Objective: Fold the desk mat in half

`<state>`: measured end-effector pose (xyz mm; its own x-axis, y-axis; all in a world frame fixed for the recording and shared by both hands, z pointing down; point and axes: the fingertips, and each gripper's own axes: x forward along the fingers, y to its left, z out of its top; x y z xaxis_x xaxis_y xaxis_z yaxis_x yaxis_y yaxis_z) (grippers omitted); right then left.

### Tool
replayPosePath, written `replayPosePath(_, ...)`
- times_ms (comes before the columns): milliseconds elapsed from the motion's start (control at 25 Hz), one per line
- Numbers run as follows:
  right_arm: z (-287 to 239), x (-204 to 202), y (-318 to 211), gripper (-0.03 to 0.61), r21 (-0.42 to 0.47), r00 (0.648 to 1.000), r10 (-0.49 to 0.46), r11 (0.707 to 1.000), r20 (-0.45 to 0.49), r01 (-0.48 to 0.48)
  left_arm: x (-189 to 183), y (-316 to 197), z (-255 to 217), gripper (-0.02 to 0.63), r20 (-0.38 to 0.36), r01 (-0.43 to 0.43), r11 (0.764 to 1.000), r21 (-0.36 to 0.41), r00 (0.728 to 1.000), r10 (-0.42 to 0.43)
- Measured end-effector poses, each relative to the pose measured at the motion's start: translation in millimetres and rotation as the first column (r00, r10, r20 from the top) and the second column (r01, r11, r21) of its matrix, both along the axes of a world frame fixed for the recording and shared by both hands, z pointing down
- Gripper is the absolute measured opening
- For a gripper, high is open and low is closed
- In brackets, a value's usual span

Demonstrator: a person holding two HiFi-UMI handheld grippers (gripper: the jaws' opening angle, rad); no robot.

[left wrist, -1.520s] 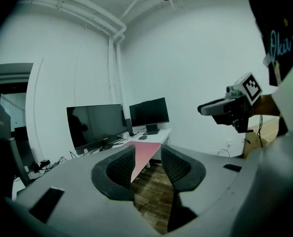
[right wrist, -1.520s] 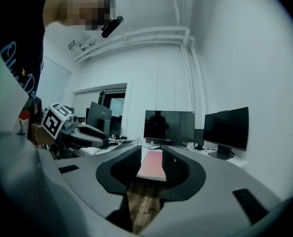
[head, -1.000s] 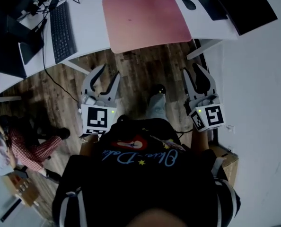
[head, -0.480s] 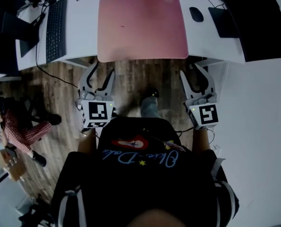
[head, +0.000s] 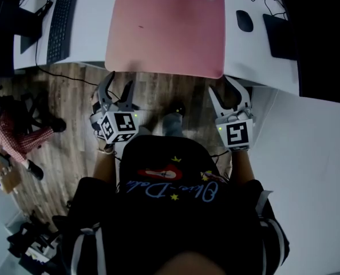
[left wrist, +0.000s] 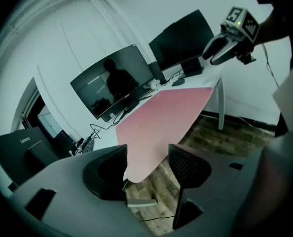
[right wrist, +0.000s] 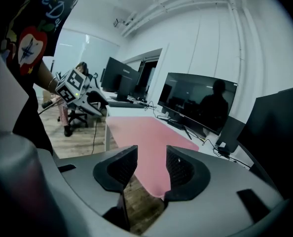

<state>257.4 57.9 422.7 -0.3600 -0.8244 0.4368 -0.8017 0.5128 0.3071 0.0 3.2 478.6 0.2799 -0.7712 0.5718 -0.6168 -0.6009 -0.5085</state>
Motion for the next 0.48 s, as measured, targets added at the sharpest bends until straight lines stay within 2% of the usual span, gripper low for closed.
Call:
replayPosePath(160, 22.4, 5.3, -10.7, 0.155, -0.012, 0.995, -0.067, 0.998, -0.078, 0.066, 6.3, -12.4, 21.2, 0.241, 0.09, 0.02, 1.0, 0.013, 0.996, -0.021)
replayPosePath(480, 63.7, -3.6, -21.3, 0.169, -0.075, 0.968, -0.151, 0.987, -0.202, 0.139, -6.9, -23.6, 67.6, 0.252, 0.223, 0.061, 0.998, -0.03, 0.973, -0.053)
